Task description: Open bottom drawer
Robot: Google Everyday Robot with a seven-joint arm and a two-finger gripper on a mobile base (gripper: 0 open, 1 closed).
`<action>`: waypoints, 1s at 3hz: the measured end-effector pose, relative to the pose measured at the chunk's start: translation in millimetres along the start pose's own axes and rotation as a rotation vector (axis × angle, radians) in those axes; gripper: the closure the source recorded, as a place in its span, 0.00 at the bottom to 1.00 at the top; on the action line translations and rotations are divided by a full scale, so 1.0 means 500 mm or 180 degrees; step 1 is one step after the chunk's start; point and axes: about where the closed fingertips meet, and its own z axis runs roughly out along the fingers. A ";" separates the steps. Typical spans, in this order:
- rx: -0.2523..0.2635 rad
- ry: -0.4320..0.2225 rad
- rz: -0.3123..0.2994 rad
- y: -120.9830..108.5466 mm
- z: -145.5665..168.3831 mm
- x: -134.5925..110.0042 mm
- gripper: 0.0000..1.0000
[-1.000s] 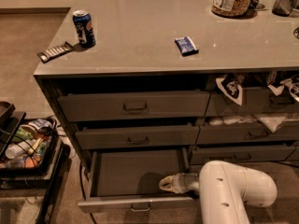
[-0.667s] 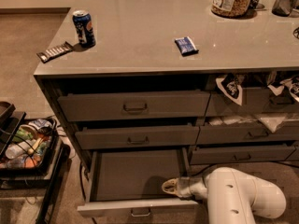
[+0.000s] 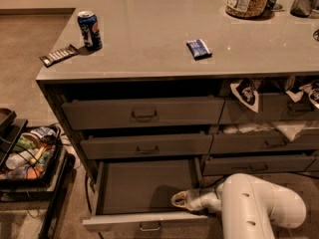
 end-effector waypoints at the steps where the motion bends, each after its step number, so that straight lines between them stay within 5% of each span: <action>1: -0.0065 0.0055 -0.0135 0.008 -0.005 -0.039 1.00; 3: 0.0082 0.0077 -0.0354 0.030 -0.071 -0.103 1.00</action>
Offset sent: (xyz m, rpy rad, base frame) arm -0.0217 0.0076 0.0738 -0.0481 -0.1275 0.0846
